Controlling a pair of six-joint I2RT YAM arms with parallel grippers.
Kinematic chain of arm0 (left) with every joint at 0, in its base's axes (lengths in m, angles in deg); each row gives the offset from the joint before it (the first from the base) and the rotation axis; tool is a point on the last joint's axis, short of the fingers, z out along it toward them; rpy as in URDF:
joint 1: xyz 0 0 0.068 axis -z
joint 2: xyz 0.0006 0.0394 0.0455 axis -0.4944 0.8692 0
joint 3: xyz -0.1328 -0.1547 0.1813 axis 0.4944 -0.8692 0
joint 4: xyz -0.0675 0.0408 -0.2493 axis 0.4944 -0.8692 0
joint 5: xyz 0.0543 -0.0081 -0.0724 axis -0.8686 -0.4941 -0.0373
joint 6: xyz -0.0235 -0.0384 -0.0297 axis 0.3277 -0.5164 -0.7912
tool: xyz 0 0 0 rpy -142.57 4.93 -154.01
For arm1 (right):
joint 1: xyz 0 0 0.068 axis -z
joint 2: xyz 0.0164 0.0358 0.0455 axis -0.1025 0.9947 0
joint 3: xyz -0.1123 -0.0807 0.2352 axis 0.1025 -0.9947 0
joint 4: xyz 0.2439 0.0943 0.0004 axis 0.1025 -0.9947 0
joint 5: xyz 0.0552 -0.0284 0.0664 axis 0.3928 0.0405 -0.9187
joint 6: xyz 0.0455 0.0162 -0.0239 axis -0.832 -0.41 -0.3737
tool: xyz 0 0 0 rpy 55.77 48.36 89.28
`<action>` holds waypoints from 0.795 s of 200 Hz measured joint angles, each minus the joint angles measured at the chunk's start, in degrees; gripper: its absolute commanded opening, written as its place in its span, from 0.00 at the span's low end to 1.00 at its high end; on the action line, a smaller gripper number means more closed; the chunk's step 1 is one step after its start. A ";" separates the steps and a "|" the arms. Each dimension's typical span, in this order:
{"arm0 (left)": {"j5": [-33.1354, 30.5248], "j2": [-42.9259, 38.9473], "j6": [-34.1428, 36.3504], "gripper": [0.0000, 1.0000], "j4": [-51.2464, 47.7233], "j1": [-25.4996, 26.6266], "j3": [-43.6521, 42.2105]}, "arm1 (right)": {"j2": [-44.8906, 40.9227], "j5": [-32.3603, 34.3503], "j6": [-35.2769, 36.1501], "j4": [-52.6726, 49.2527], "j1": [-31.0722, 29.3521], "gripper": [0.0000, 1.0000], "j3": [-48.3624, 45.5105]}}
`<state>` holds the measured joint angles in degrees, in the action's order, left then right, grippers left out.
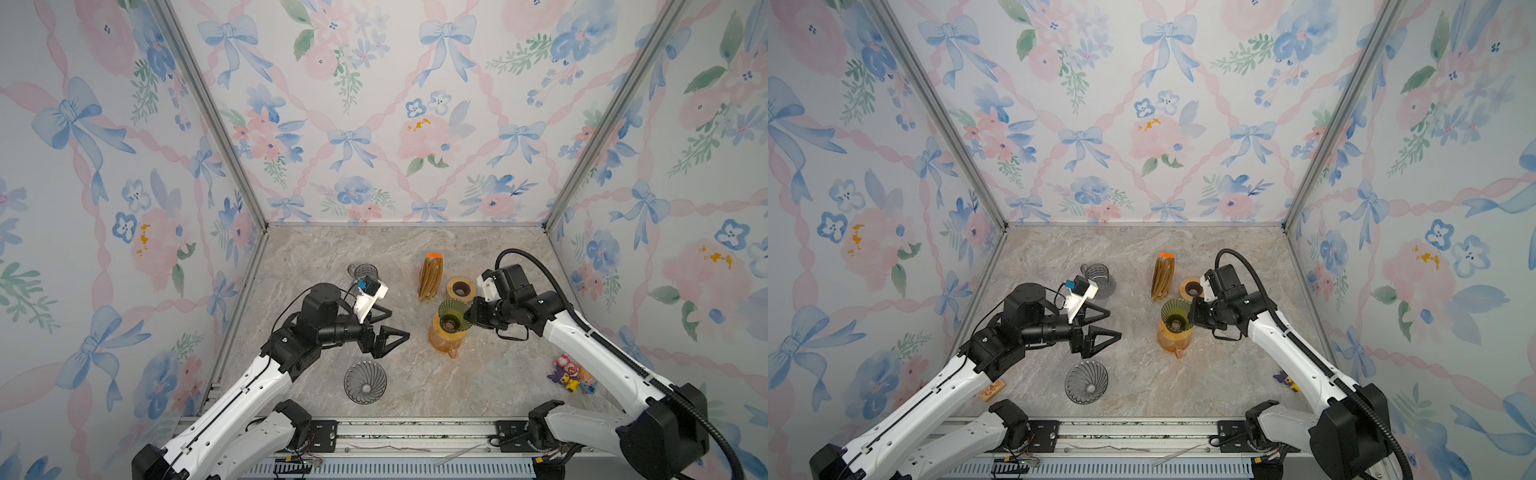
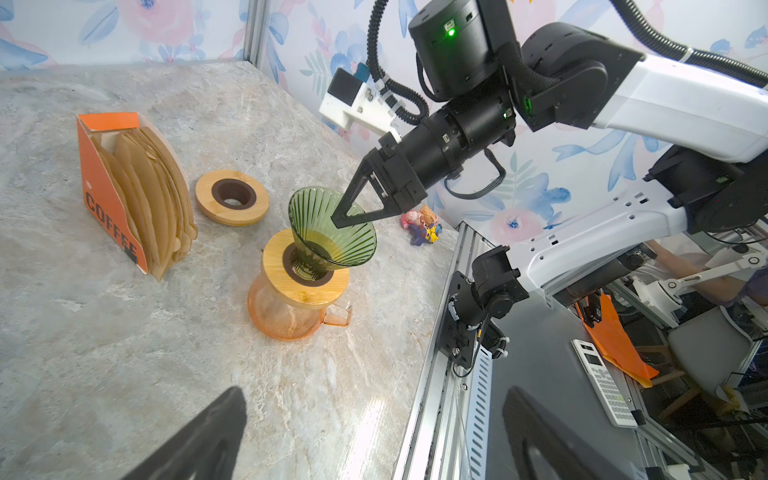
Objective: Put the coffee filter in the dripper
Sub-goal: 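Carry the green dripper over the bamboo ring and lower it in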
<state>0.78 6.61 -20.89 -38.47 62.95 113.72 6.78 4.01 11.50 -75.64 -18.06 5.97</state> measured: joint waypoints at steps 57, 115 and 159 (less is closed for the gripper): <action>0.02 0.00 0.00 0.98 0.00 0.00 0.00 | 1.20 0.00 0.02 1.27 0.00 0.10 -0.31; 0.02 0.22 -0.02 0.98 0.00 -0.04 0.00 | 1.79 0.02 0.04 1.88 -0.11 0.11 -0.35; 0.09 0.22 0.00 0.98 0.00 -0.15 0.00 | 1.79 0.02 0.20 2.16 -0.11 0.14 -0.35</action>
<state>0.87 6.83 -20.89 -38.47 62.80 113.72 8.58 4.03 11.70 -73.47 -18.17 5.62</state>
